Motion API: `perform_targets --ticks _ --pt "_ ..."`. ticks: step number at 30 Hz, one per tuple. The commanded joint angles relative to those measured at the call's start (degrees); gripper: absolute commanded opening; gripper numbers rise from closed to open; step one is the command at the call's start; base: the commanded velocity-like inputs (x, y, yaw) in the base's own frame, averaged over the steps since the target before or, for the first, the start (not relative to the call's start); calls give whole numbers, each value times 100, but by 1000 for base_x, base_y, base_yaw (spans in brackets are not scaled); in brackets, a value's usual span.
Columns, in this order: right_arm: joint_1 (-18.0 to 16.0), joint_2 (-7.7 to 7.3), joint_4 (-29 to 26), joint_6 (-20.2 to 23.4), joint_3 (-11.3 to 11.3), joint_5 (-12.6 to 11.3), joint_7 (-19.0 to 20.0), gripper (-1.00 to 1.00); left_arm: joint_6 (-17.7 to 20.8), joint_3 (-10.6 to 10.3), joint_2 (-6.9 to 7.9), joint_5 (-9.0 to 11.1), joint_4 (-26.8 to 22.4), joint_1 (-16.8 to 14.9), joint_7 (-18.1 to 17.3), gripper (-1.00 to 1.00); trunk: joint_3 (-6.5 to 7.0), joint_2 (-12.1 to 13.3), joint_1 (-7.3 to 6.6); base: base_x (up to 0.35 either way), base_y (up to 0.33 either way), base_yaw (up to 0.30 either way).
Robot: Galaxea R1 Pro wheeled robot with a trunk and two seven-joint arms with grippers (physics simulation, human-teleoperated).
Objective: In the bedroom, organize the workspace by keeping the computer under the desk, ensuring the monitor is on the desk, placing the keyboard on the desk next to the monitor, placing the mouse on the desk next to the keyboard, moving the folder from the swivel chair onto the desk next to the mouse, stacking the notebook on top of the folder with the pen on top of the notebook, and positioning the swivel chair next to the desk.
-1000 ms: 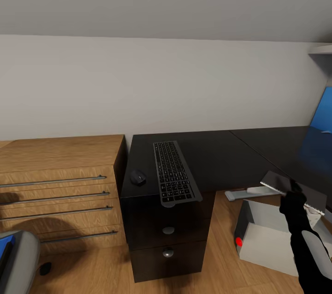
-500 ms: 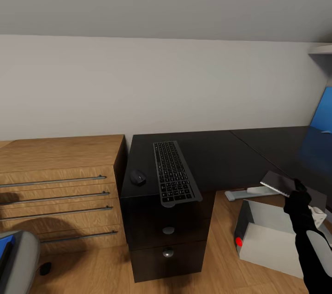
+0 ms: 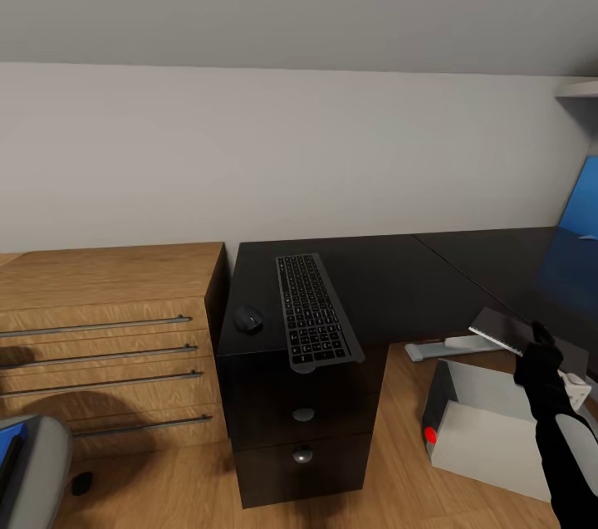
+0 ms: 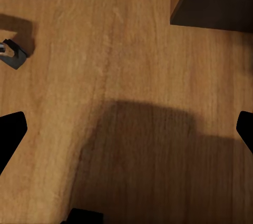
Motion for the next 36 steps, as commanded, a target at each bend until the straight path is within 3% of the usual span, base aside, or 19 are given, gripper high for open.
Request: perform_targets --ticks 1,15,16,36 --pt "-2 -5 2 -13 4 -61 -20 100 21 -27 8 55 -15 1 51 100 -5 -2 0 0 0 0" --pt "-2 -26 2 -8 4 -62 -263 100 21 -23 8 55 -15 1 54 100 -5 -2 0 0 0 0" --pt "-2 -27 2 -9 4 -61 -264 -100 21 -22 8 55 -15 1 54 100 -5 -2 0 0 0 0" --pt "-2 -5 -1 14 44 -75 -208 -100 19 -18 8 55 -15 1 69 100 -5 -2 0 0 0 0"
